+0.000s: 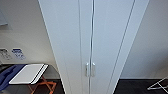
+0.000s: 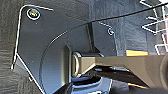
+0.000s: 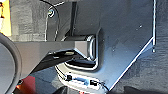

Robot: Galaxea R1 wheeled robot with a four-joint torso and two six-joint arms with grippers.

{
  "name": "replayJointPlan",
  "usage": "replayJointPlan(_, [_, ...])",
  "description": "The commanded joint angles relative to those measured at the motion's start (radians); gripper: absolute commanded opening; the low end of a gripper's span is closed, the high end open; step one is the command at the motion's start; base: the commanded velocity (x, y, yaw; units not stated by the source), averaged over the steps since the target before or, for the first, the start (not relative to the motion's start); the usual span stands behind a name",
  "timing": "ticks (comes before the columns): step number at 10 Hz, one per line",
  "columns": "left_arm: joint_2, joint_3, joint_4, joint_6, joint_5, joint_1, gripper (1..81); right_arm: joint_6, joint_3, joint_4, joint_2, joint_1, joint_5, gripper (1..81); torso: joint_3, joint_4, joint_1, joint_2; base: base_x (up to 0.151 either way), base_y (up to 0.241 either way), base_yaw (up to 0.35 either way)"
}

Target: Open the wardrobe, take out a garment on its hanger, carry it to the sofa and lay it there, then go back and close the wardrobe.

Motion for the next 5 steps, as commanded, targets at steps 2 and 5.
replayJointPlan(2, [-0.014,0.013,0.014,0.007,0.036,-0.015,81.1,-0.003,0.017,-0.011,-0.019,0.022,-0.043,81.1,0.000,0.000,0.000,0.000,0.116,0.000,0.000])
replayJointPlan(5, [-0.012,0.013,0.014,0.007,0.036,-0.015,81.1,-0.003,0.018,-0.011,-0.021,0.021,-0.043,81.1,0.000,0.000,0.001,0.000,0.113,0.000,0.000])
